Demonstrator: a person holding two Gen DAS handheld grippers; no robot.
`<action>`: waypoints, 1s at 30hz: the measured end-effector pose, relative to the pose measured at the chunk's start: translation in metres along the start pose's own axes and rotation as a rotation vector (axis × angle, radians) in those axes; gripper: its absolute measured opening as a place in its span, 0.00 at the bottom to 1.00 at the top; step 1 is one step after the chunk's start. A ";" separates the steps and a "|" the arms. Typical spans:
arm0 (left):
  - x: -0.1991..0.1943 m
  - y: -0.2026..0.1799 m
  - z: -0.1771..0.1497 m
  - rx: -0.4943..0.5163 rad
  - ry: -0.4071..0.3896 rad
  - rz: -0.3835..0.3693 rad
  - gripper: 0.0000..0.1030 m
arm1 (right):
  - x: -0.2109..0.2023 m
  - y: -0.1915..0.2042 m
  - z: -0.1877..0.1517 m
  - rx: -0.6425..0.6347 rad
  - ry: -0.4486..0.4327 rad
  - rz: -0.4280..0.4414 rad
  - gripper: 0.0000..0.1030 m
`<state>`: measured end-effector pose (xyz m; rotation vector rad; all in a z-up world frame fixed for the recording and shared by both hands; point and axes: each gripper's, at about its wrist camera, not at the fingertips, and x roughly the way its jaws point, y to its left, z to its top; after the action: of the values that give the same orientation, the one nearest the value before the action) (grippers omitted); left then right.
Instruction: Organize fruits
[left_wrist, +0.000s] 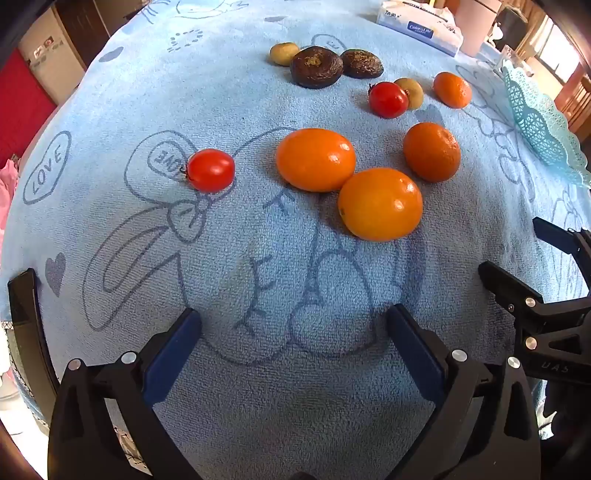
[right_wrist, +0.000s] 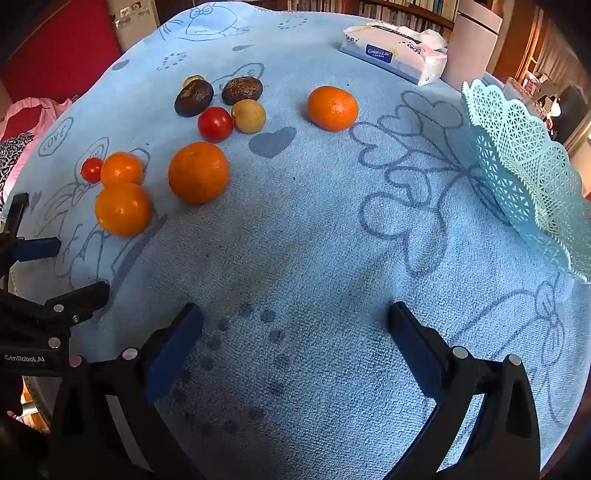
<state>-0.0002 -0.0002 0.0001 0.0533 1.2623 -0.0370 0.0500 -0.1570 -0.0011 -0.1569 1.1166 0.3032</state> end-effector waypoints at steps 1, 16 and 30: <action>0.000 0.000 0.000 0.000 0.000 0.000 0.95 | 0.000 0.000 0.000 -0.001 -0.002 -0.001 0.98; 0.003 0.000 -0.002 -0.001 0.003 0.001 0.95 | 0.004 -0.001 -0.004 -0.002 0.004 0.000 0.98; 0.004 0.002 -0.001 0.002 0.005 0.002 0.95 | 0.003 0.000 -0.003 -0.001 0.013 0.000 0.98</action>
<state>0.0008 0.0016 -0.0043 0.0563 1.2669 -0.0363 0.0488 -0.1574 -0.0055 -0.1596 1.1293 0.3035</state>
